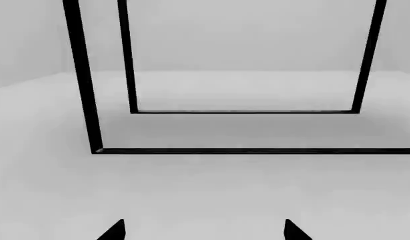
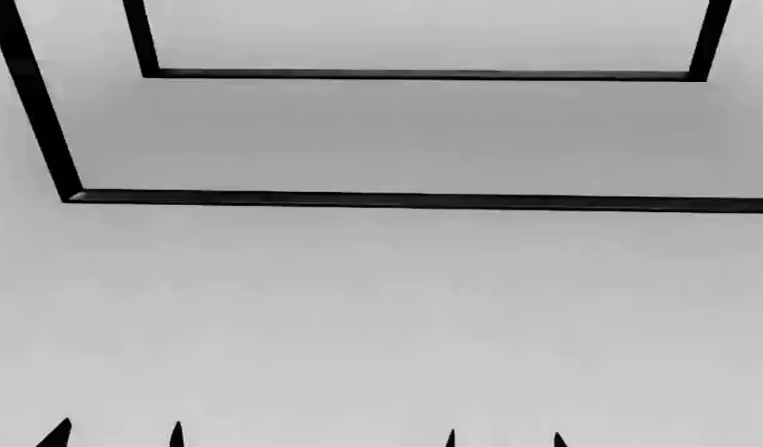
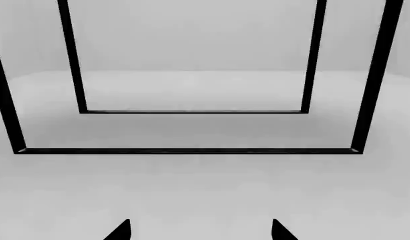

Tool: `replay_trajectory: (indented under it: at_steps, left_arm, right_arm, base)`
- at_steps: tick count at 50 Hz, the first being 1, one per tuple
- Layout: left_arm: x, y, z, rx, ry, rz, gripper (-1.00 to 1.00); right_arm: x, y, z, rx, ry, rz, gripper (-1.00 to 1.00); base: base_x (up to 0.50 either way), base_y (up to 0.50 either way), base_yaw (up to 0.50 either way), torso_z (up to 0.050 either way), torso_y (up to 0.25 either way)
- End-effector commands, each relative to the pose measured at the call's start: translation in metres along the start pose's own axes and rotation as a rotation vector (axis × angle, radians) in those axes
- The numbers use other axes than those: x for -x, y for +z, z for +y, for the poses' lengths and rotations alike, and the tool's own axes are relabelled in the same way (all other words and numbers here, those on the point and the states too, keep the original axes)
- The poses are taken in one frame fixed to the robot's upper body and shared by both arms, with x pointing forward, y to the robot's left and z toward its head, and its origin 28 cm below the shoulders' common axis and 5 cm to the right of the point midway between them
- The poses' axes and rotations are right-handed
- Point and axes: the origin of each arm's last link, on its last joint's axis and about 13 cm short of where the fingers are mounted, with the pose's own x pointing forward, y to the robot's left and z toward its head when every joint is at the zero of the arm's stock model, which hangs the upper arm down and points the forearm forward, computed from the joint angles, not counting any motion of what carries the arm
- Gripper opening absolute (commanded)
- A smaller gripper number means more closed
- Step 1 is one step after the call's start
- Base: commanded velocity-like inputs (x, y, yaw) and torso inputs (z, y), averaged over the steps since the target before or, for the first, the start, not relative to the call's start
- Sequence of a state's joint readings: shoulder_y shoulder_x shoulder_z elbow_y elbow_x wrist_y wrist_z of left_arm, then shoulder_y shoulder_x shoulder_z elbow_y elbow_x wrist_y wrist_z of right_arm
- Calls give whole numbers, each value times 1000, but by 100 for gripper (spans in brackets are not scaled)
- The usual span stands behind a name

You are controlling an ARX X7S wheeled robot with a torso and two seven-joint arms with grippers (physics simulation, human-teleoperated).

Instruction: Pick up the book and place it in the front compartment of the caddy.

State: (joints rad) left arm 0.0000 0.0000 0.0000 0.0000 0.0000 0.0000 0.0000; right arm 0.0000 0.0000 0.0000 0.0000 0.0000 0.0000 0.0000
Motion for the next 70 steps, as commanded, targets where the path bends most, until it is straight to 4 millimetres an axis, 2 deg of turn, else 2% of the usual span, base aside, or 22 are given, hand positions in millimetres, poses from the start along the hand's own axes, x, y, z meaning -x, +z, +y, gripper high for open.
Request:
replay_trajectory:
  at_steps: [1,16,22,27,31,33,39,44,52,60,70]
  left_arm:
    - [0,0,2,0,11,0,100]
    - [1,0,-1,-8,-21,-4,100]
    - [6,7,5,51,10,-53,100]
    - [9,22,9,32,24,-94,100]
    - [10,43,12,20,32,-145,100]
    - [11,58,13,71,-44,-200,100]
    - [9,88,15,-1,-5,-227,100]
    - [12,112,16,-34,24,-254,100]
    - [26,140,20,-64,66,-315,100]
    - [36,150,23,-54,111,-354,100]
    - [36,152,23,-58,123,-359,100]
  right_arm:
    - [0,0,0,0,0,0,100]
    - [2,-1,-6,1,6,1,100]
    - [4,6,-7,-5,-10,-14,100]
    - [0,25,-1,0,-4,-54,100]
    - [-8,49,4,9,-4,-105,100]
    - [-11,64,6,27,-7,-137,100]
    - [-12,100,8,42,0,-220,100]
    - [-8,125,5,55,-15,-271,100]
    - [5,152,-2,90,-45,-325,100]
    - [18,175,-5,106,-66,-385,100]
    - [20,177,-9,109,-84,-394,100]
  base:
    - [0,0,0,0,0]
    - [0,0,0,0,0]
    - [0,0,0,0,0]
    - [0,0,0,0,0]
    - [0,0,0,0,0]
    - [0,0,0,0,0]
    - [0,0,0,0,0]
    - [0,0,0,0,0]
    - [0,0,0,0,0]
    - [143,0,0,0,0]
    - [411,0,0,0,0]
